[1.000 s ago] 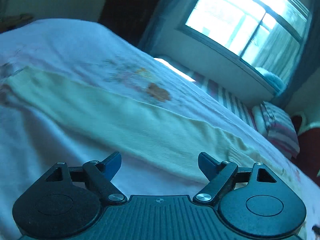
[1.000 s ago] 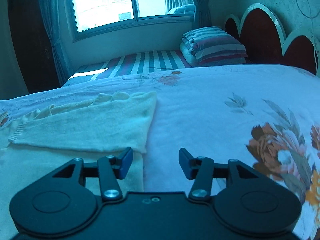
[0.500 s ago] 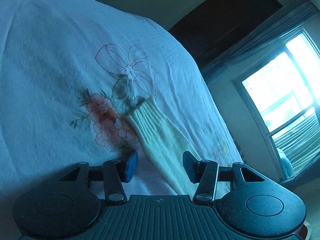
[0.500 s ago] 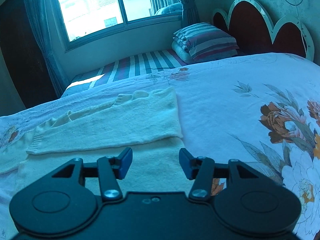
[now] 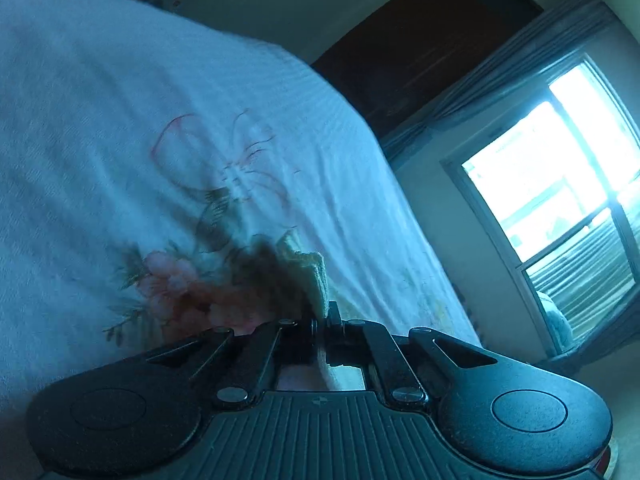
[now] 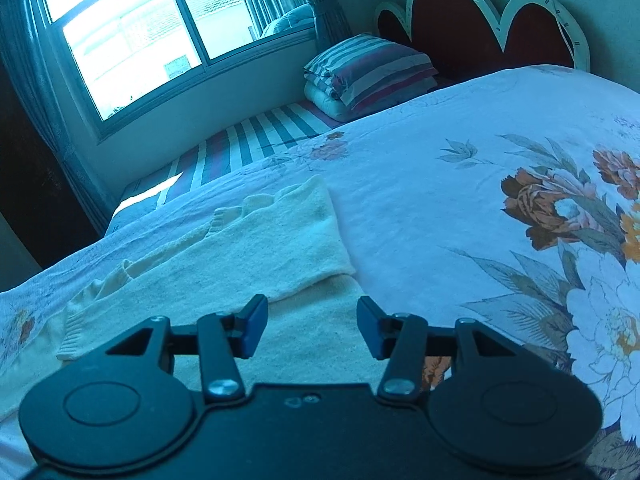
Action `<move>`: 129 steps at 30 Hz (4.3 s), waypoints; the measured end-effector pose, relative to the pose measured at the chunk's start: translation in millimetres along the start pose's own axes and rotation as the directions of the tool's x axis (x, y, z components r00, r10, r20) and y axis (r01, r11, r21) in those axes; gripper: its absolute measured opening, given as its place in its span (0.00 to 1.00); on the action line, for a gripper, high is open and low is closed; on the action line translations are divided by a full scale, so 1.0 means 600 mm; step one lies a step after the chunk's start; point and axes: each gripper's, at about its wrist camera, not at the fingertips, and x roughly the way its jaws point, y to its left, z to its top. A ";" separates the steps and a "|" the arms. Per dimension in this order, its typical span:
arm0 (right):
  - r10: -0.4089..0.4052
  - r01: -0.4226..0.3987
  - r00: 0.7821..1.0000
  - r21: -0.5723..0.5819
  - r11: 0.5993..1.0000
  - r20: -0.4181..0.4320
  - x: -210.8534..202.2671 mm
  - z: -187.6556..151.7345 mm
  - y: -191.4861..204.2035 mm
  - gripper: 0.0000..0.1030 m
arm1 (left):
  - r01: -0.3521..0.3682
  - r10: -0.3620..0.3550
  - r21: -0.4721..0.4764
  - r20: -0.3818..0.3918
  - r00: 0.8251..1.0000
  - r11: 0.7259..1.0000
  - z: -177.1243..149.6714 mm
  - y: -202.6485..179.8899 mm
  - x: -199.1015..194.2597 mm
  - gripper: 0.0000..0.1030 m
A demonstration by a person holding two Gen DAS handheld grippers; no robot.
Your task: Fold small clothes
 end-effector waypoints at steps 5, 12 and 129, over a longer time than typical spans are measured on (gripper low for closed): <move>0.002 -0.002 1.000 0.001 1.000 -0.002 -0.001 0.000 -0.010 0.48 | 0.117 -0.116 0.195 -0.016 0.993 0.974 -0.021 -0.132 -0.007 0.03; 0.006 -0.006 1.000 -0.018 1.000 0.011 -0.006 0.012 -0.037 0.48 | 0.296 -0.244 0.379 -0.179 0.953 0.877 -0.153 -0.330 0.025 0.03; 0.110 -0.122 0.991 -0.186 0.975 -0.078 0.147 0.056 -0.019 0.01 | 0.332 -0.069 0.700 -0.377 0.924 0.632 -0.442 -0.481 0.007 0.45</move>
